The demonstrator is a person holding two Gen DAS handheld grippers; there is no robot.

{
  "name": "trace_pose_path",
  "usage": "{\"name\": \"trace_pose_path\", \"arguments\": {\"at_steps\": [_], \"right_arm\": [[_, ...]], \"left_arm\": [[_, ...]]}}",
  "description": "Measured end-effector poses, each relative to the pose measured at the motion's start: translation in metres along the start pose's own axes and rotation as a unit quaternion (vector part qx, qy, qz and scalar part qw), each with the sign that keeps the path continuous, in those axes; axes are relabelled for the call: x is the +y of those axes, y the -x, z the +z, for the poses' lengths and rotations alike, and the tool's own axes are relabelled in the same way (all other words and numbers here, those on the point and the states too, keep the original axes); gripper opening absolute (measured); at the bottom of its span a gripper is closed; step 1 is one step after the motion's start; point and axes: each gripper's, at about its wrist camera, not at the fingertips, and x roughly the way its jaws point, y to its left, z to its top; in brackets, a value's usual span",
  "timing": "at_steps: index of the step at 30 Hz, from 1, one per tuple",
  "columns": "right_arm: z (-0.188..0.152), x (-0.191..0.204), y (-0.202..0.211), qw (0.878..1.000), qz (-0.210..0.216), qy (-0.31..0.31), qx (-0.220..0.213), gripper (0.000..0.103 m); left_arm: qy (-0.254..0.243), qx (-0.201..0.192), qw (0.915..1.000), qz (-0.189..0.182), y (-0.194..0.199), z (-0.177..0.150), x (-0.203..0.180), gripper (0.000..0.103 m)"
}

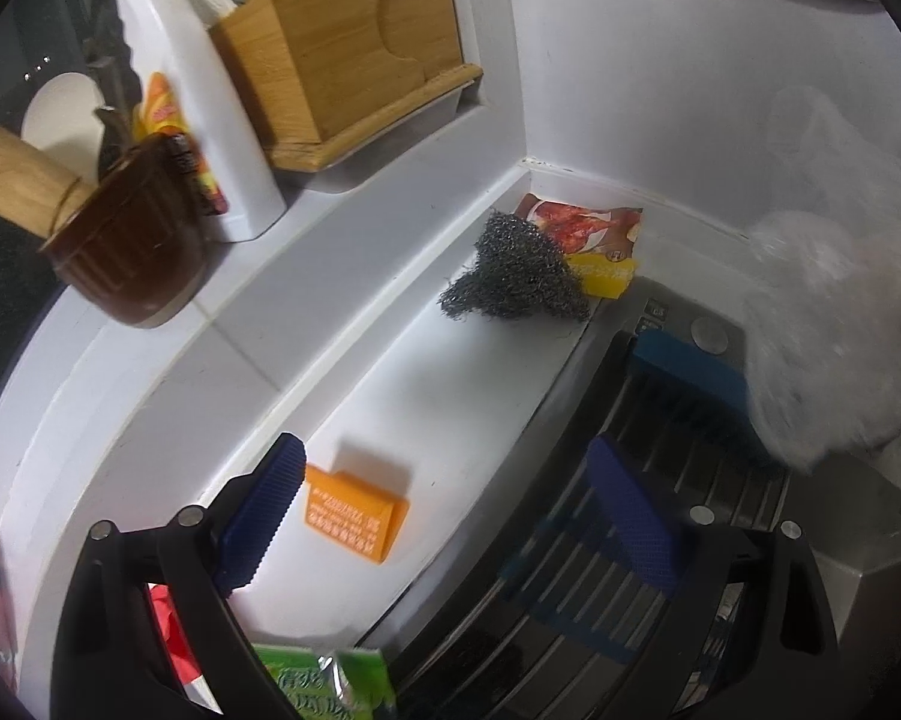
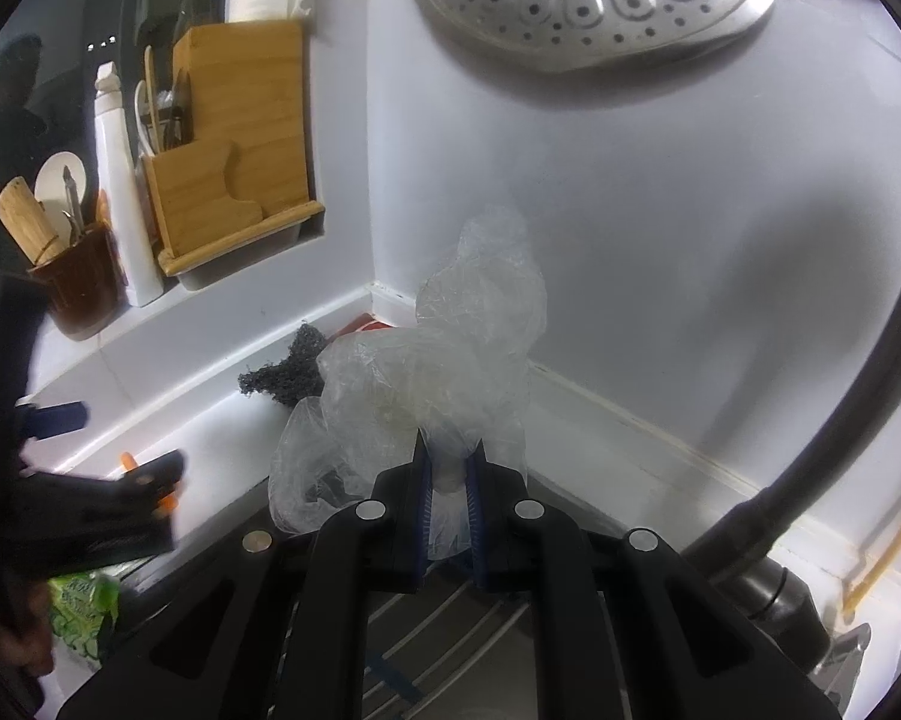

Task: Collect trash
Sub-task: 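Move the left tool down toward the steel wool scrubber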

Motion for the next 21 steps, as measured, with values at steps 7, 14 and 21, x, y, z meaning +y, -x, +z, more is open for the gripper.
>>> {"name": "trace_pose_path", "arguments": {"at_steps": [7,14,21], "right_arm": [[-0.008,-0.002,0.022,1.000,0.009,-0.003,-0.006,0.010],[-0.014,-0.004,0.031,1.000,0.013,-0.002,-0.010,0.010],[-0.017,-0.011,0.036,1.000,0.008,-0.014,-0.012,0.010]], "left_arm": [[-0.006,-0.008,0.9997,-0.020,-0.023,0.022,-0.018,0.093],[-0.002,-0.020,0.9991,-0.038,-0.049,0.044,-0.032,0.093],[0.007,-0.028,0.9985,-0.046,-0.081,0.066,-0.043,0.093]]}}
